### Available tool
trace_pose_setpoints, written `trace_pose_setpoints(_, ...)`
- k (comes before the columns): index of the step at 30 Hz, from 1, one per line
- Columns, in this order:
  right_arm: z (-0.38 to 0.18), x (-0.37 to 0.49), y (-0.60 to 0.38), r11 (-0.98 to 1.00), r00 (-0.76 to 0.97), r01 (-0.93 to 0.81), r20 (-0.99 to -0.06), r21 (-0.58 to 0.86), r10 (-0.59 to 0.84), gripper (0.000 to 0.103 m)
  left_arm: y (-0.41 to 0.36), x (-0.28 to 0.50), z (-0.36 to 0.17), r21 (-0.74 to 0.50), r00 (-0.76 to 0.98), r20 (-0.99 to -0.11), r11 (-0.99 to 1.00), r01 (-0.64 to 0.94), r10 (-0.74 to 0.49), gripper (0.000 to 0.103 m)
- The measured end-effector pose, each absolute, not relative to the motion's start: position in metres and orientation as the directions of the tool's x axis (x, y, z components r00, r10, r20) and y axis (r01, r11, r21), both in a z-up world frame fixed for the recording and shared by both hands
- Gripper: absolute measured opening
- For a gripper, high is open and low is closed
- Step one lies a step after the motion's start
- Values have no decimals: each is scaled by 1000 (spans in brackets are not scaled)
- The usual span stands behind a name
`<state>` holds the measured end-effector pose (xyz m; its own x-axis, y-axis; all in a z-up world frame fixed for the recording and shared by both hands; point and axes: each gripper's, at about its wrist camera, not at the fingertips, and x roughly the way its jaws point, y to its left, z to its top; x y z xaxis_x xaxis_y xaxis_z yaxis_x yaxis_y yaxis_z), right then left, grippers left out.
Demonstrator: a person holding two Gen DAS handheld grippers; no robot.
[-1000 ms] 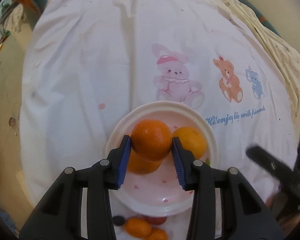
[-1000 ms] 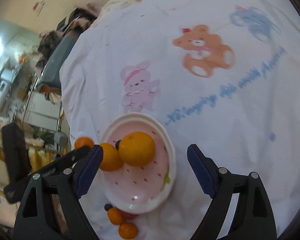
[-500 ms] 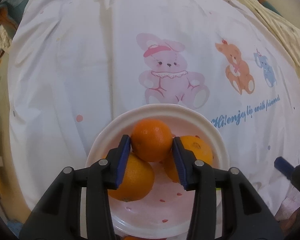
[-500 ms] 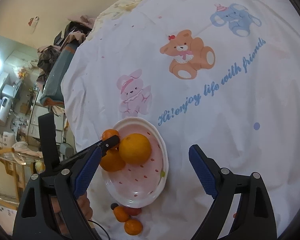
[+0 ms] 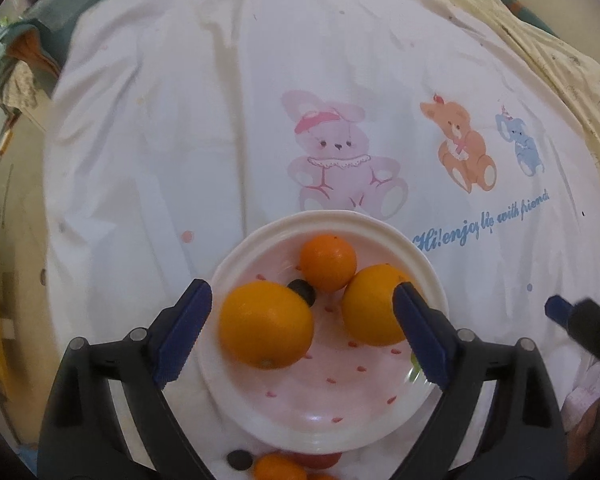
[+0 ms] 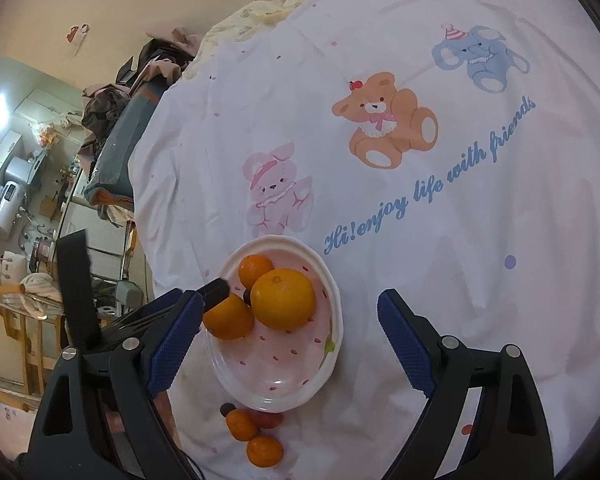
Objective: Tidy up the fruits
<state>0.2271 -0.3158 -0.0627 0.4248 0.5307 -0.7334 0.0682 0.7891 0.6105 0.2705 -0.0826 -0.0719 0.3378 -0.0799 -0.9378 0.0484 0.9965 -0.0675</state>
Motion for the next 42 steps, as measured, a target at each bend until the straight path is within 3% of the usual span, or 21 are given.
trace_pose_setpoints(18,-42,179,-297,852,439,-42,-757,521,484,91,-52,179,-25,-110,455,-883,993,37,-115,90)
trace_pose_setpoints(28,-43,137,-284,886,427,-85,-787,456,446,91,-34,133,-21,-126,508,-853,992,21,-119,90)
trace_pose_setpoints(34,-50,116,-280,892,415,-69,-800,448,434,91,-28,121,-32,-102,459,-882,994,24,-102,90)
trace_pose_setpoints(42,-61,107,-277,885,394,-18,-810,466,435,91,1,114,-44,-175,433,-892,982,-67,-130,90)
